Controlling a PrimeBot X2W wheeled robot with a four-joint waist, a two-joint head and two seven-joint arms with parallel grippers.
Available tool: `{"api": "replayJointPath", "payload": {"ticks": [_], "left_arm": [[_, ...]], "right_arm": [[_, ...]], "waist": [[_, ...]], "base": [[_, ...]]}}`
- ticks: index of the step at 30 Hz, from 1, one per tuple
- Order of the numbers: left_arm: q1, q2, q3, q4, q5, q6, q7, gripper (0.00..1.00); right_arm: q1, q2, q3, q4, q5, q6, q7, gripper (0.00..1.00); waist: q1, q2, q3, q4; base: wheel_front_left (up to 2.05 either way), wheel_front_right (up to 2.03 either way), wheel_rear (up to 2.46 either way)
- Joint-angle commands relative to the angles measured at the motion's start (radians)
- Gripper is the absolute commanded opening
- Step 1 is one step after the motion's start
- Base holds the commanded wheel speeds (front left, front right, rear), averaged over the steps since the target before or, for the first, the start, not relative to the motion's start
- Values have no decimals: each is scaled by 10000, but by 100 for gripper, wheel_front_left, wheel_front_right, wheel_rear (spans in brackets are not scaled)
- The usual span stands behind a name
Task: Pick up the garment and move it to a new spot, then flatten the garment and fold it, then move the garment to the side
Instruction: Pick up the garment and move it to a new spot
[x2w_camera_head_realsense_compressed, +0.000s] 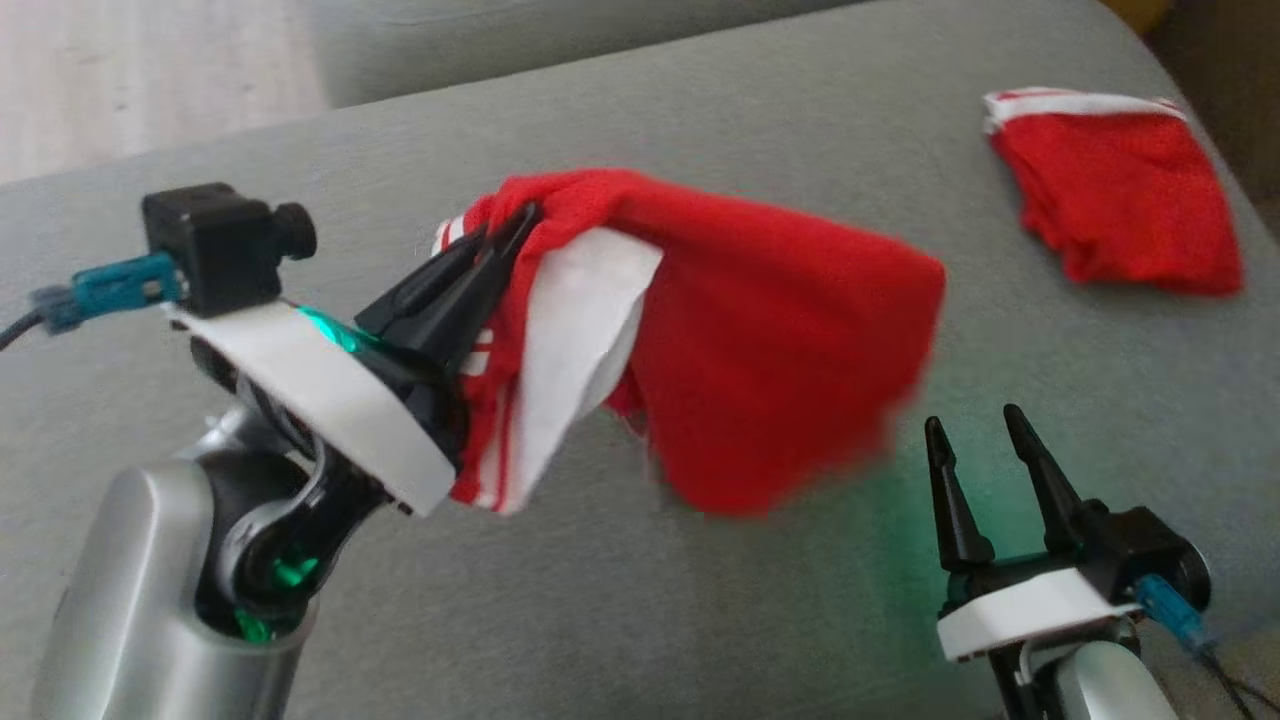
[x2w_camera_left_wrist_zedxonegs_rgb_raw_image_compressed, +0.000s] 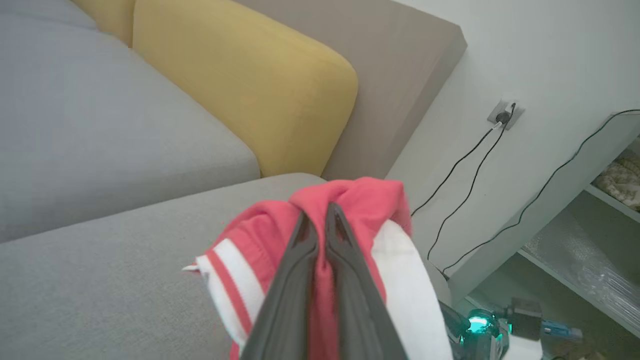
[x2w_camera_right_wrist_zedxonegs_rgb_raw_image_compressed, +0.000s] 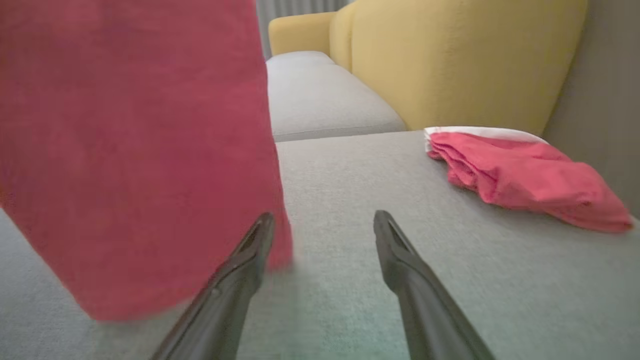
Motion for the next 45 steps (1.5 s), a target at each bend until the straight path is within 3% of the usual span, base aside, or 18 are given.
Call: {"api": "replayJointPath", "payload": {"ticks": [1, 5, 8, 13, 14, 15, 22, 28, 38, 45], "left_arm": [[-347, 202, 460, -58, 71, 111, 28, 0], [-396, -116, 808, 1767, -59, 533, -245, 0], [-515, -15, 1120, 3570, 187, 576, -739, 0], [-702, -65, 1346, 6306, 1078, 632, -2505, 2], [-769, -124, 1368, 6726, 1322, 700, -3017, 40], [-814, -215, 1324, 7084, 1500, 683, -3441, 100], [-433, -604, 563, 7766, 3044, 222, -6934, 100], [926, -1244, 497, 7275, 3313, 417, -9047, 100], [3833, -1707, 1337, 5475, 4234, 1166, -9626, 100], [5275, -1958, 1828, 4476, 5380, 1050, -9630, 100]], "right_arm": [[-410, -31, 267, -293, 123, 67, -110, 100], [-543, -30, 367, -250, 364, 67, -110, 100], [-636, -30, 435, -209, 509, 67, -110, 100], [-682, -30, 503, -161, 616, 67, -110, 100], [-679, -30, 501, -159, 620, 67, -110, 100], [-666, -30, 477, -157, 614, 67, -110, 100], [-395, -30, 111, -272, 192, 67, -110, 100], [-122, -30, -383, -673, -487, 67, -110, 100], [479, -30, -1006, -1009, -1222, 67, -110, 100], [776, -30, -1192, -866, -1223, 67, -111, 100]], "waist": [[0, 0, 270, -618], [0, 0, 513, -1206], [0, 0, 652, -1589], [0, 0, 772, -1904], [0, 0, 779, -1911], [0, 0, 766, -1886], [0, 0, 269, -1131], [0, 0, -355, -14], [0, 0, -1272, 1586], [0, 0, -1599, 2014]], "base": [[0, 0, 0], [0, 0, 0], [0, 0, 0], [0, 0, 0], [0, 0, 0], [0, 0, 0], [0, 0, 0], [0, 0, 0], [0, 0, 0], [0, 0, 0]]}}
